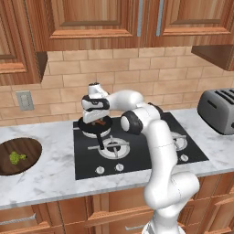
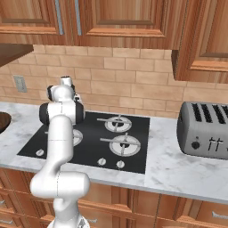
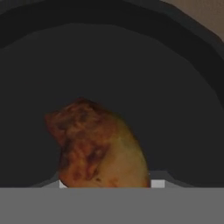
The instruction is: Place the chicken drumstick on the plate and place the broccoli on the same plate.
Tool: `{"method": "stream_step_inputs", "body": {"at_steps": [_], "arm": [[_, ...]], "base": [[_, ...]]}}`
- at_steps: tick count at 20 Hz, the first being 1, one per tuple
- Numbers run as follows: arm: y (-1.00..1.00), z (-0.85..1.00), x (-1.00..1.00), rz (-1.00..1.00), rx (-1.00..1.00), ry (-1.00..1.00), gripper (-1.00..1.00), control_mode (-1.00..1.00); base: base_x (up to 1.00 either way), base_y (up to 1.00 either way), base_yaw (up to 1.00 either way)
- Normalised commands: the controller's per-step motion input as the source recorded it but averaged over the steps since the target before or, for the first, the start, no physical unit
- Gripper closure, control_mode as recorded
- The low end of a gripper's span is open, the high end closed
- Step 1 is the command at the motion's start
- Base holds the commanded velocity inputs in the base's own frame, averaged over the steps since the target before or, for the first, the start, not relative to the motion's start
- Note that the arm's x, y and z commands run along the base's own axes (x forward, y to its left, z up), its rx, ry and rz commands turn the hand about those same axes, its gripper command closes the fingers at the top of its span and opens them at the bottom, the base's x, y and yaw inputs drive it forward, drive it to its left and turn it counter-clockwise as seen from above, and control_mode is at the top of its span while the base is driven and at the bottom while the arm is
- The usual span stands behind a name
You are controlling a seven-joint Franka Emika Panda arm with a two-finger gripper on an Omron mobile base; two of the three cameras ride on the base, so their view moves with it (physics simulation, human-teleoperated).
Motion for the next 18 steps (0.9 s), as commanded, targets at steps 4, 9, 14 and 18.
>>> {"method": "stream_step_inputs", "body": {"at_steps": [4, 9, 14, 18], "arm": [[0.00, 0.00, 0.00, 0.00, 0.00, 0.00, 1.00, -1.00], [0.00, 0.08, 0.00, 0.00, 0.00, 0.00, 1.00, -1.00], [-0.05, 0.45, -0.11, 0.00, -0.02, -0.01, 1.00, -1.00], [-0.21, 0.53, -0.26, 0.00, -0.01, -0.01, 1.00, -1.00]], "base": [[0.00, 0.00, 0.00], [0.00, 0.00, 0.00], [0.00, 0.00, 0.00], [0.00, 0.00, 0.00]]}}
